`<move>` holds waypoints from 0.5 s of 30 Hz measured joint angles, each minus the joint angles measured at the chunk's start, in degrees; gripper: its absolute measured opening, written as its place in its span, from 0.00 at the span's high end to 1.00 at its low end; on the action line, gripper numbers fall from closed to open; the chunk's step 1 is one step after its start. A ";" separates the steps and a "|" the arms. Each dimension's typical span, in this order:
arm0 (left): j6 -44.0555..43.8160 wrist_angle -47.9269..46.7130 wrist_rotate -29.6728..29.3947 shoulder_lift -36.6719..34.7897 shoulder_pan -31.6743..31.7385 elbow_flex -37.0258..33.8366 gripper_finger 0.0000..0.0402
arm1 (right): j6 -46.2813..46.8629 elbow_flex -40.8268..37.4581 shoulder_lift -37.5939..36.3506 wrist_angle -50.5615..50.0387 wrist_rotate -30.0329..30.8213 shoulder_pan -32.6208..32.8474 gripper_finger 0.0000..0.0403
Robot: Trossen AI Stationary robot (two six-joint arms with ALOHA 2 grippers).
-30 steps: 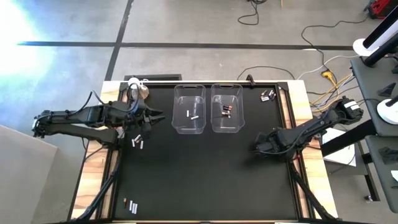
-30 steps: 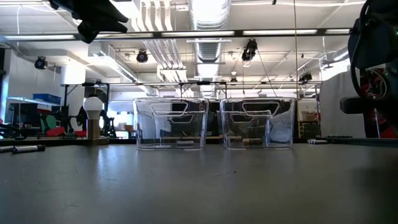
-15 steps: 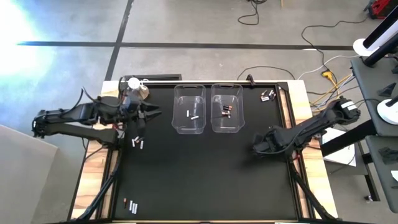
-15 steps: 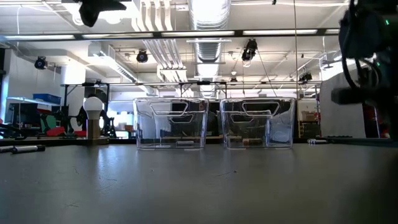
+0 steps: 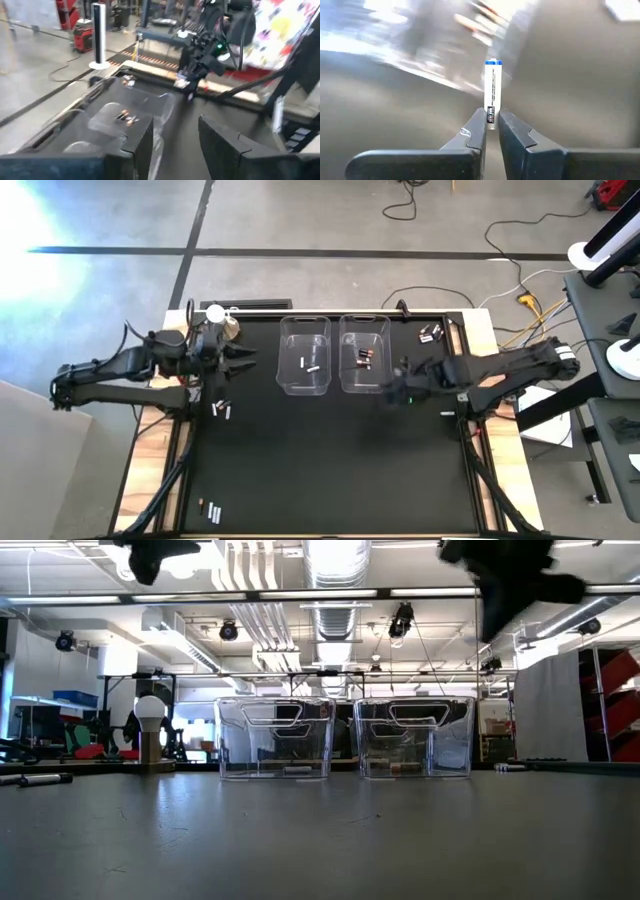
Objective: Sort batteries
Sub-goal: Put the white battery into the left transparent bin
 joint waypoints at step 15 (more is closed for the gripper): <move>-13.68 60.01 9.61 14.20 4.17 -18.67 0.41 | -43.34 15.87 7.90 38.98 -11.71 -9.47 0.93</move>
